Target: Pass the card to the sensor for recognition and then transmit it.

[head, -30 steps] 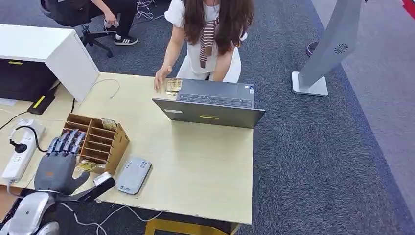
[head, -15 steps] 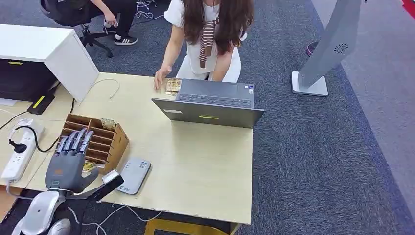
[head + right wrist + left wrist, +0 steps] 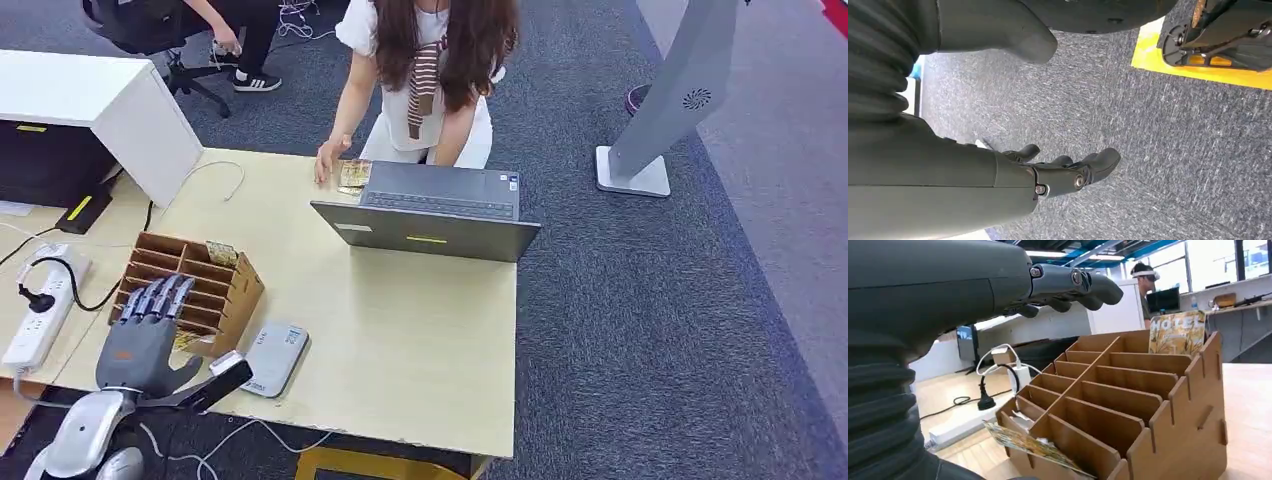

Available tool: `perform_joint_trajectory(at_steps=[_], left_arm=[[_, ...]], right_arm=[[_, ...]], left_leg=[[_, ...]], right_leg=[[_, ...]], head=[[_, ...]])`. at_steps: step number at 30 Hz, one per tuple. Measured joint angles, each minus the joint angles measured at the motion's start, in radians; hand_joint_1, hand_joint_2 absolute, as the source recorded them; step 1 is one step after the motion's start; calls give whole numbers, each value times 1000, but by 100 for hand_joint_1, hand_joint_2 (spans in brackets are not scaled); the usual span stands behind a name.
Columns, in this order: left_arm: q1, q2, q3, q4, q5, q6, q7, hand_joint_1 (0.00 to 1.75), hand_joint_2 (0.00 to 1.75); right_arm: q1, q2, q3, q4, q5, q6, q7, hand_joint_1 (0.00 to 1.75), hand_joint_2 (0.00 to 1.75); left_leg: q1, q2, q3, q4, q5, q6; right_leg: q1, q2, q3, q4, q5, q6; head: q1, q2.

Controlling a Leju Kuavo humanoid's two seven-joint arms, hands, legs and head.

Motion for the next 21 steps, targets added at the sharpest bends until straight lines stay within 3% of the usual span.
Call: perform_joint_trajectory(at_steps=[13,21], left_arm=[[1,3,2,4,1,1,5,0,175],[19,3,53,43,0,12,15,0,175]], right_arm=[[0,0,0,0,2,0,-1,0,175],[0,0,-8,0,18,3,-9,0,175]], left_leg=[[0,0,0,0,0,0],[0,0,0,0,0,0]], right_leg=[[0,0,0,0,0,0],[0,0,0,0,0,0]], head=[[0,0],[0,0]])
